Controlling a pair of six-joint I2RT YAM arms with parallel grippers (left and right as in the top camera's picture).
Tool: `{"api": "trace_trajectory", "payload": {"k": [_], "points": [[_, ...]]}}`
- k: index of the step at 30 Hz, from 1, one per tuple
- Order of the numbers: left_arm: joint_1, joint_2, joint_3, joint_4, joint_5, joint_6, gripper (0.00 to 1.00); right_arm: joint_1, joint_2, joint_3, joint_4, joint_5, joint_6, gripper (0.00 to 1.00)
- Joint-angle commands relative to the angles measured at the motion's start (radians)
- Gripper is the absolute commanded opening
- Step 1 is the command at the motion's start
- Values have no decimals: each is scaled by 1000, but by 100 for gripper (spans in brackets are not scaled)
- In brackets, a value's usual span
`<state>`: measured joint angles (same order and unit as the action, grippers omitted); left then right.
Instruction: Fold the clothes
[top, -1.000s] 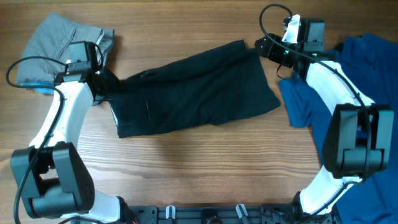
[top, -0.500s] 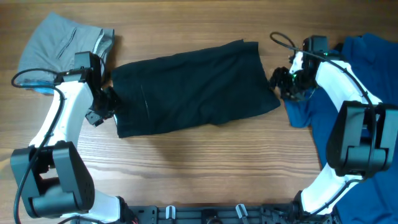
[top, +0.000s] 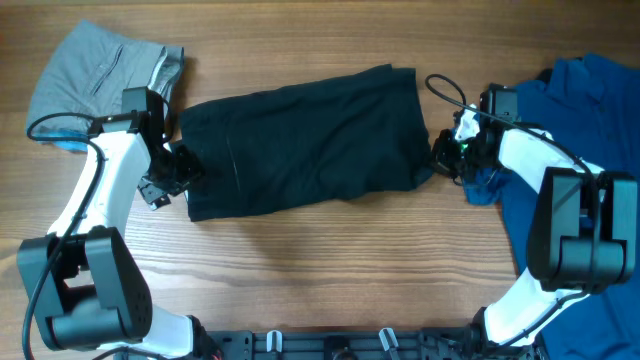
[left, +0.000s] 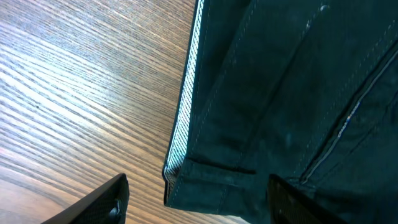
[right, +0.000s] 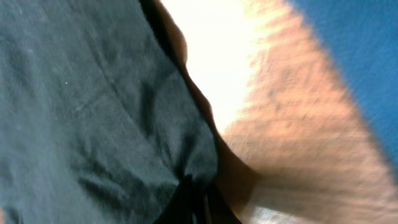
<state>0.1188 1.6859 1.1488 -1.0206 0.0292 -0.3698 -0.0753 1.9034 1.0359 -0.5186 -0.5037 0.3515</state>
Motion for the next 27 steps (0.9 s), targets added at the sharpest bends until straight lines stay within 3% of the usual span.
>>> {"api": "trace_trajectory", "payload": {"k": [1,5,6,7,9,10,14,19,27], "points": [[2,1,-10,1,-16,57,71,15,24,-59,-208,133,115,4],[2,1,-10,11,-15,57,72,8,-77,-59,-385,422,231,4],[2,1,-10,19,-15,57,73,0,-132,-58,-390,456,231,21],[2,1,-10,29,-14,57,73,-8,-167,-53,-386,457,224,52],[2,1,-5,63,0,57,73,-25,-233,-34,-367,460,217,79],[2,1,2,89,22,65,73,-32,-267,-22,-326,448,176,82],[2,1,23,298,114,117,77,-37,-360,-7,-97,187,-87,80],[-19,52,23,618,172,232,86,-36,-325,-8,76,121,-85,76],[-26,275,23,880,196,236,86,-34,-240,-10,120,122,-78,75]]}}
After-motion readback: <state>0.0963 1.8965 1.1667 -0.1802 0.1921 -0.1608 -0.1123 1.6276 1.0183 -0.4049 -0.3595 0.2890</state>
